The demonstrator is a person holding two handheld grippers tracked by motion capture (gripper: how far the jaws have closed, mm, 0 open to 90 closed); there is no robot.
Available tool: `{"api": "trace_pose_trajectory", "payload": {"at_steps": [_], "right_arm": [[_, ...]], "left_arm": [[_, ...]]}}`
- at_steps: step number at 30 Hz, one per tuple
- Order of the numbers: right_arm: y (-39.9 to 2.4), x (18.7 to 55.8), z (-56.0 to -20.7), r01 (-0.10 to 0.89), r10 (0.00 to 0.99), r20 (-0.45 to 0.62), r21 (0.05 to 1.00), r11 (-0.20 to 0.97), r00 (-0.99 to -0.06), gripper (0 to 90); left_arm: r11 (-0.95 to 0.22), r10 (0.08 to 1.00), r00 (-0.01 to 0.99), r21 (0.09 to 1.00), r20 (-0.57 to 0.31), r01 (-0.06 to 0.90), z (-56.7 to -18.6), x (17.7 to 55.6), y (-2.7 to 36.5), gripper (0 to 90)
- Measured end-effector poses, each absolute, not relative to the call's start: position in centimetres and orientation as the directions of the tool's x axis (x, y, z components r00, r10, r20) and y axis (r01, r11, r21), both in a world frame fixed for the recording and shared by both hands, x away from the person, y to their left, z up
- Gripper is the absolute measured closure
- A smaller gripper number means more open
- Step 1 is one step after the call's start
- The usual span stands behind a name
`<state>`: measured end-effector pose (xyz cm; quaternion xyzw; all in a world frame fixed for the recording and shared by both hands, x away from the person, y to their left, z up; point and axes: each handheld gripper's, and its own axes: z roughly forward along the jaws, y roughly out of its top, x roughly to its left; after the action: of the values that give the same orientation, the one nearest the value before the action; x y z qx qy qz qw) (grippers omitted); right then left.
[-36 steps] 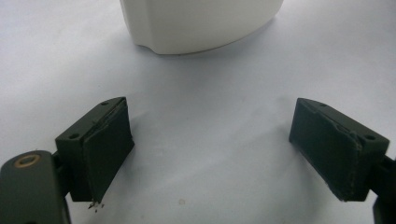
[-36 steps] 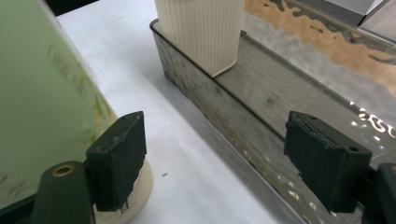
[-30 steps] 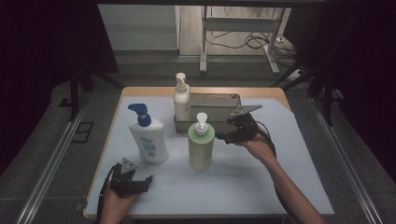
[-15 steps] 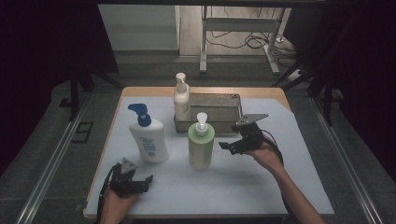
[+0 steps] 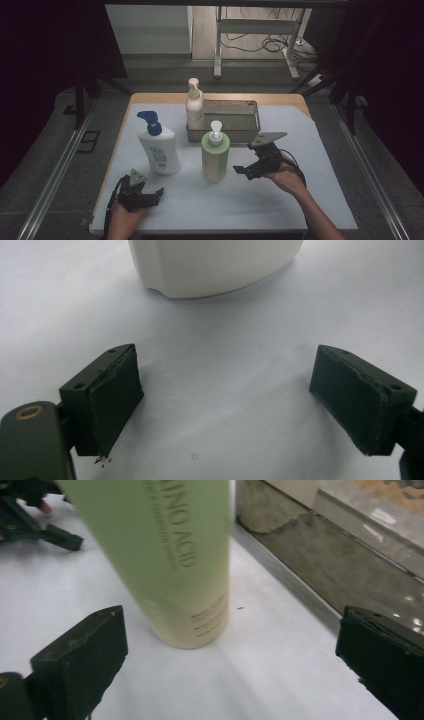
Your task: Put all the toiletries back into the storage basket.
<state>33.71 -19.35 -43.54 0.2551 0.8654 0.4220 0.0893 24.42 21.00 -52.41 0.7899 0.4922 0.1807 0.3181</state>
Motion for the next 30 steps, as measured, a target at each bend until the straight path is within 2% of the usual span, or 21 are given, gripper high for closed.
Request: {"api": "trace_pose_trajectory", "payload": {"at_steps": [16, 30], "right_arm": [[-16.6, 32.1, -42.9, 0.318, 0.459, 0.046, 0.781, 0.537, -0.887, 0.0], [-14.1, 32.7, -42.6, 0.303, 0.461, 0.033, 0.794, 0.527, -0.887, 1.7]], "left_arm": [[-0.311, 0.893, 0.45, 0.682, -0.029, 0.661, -52.4, 24.4, 21.0, 12.6], [-0.311, 0.893, 0.45, 0.682, -0.029, 0.662, -52.4, 24.4, 21.0, 12.6]]}}
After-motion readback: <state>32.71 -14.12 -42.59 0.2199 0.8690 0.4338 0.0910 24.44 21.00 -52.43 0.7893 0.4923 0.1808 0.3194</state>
